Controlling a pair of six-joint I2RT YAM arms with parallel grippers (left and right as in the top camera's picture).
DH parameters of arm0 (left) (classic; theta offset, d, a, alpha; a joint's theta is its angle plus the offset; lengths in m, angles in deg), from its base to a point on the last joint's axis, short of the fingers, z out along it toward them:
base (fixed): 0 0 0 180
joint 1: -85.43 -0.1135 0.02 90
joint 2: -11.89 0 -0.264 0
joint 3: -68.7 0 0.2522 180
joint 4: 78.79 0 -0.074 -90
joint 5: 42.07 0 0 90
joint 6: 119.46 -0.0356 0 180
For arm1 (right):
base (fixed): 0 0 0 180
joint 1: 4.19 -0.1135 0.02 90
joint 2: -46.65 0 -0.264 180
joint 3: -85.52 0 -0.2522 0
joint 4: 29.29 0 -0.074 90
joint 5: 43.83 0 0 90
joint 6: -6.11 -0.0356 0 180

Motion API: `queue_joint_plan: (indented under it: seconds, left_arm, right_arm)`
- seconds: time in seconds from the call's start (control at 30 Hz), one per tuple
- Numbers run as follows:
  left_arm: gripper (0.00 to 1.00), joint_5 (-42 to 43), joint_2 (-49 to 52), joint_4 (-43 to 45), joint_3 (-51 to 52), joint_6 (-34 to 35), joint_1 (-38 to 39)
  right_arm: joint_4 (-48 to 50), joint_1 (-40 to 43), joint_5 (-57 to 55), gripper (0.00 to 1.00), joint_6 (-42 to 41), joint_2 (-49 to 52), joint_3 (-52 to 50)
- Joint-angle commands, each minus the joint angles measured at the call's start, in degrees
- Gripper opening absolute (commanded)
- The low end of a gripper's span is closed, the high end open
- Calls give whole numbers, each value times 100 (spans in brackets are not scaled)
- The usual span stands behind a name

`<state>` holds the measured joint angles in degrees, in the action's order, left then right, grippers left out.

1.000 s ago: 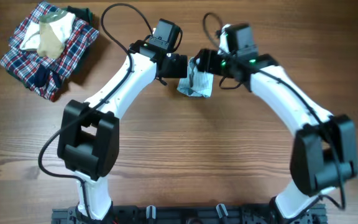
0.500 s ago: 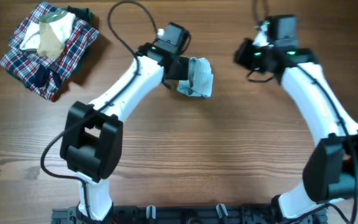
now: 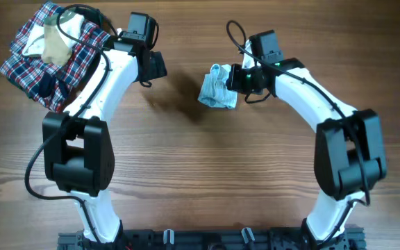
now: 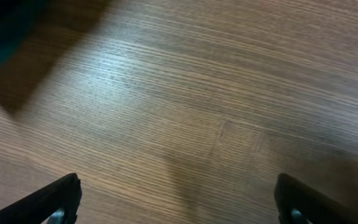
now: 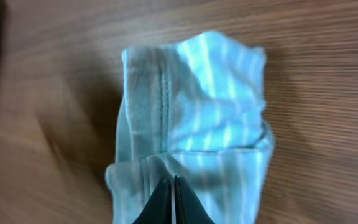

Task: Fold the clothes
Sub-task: 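Release the left gripper and lift the bundle with the right gripper, then lower the striped bundle onto the table center with the right gripper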

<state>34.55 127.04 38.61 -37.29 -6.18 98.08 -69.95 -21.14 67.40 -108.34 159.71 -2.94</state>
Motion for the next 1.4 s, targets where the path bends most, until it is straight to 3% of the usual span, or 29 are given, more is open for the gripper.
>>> queue_joint_plan:
  seconds: [0.0,0.47,0.93,1.37]
  left_arm:
    - [100,118,-203,17,-68,98,-13]
    - [100,201,-203,28,-68,96,-13]
    - [100,199,-203,24,-68,96,-13]
    - [100,199,-203,35,-68,96,-13]
  right_arm:
    - [90,-120,424,4,398,262,48]
    - [138,-125,417,4,623,702,57]
    - [457,-120,586,4,485,-570,76]
    - [1198,-4,1814,4,417,667,74]
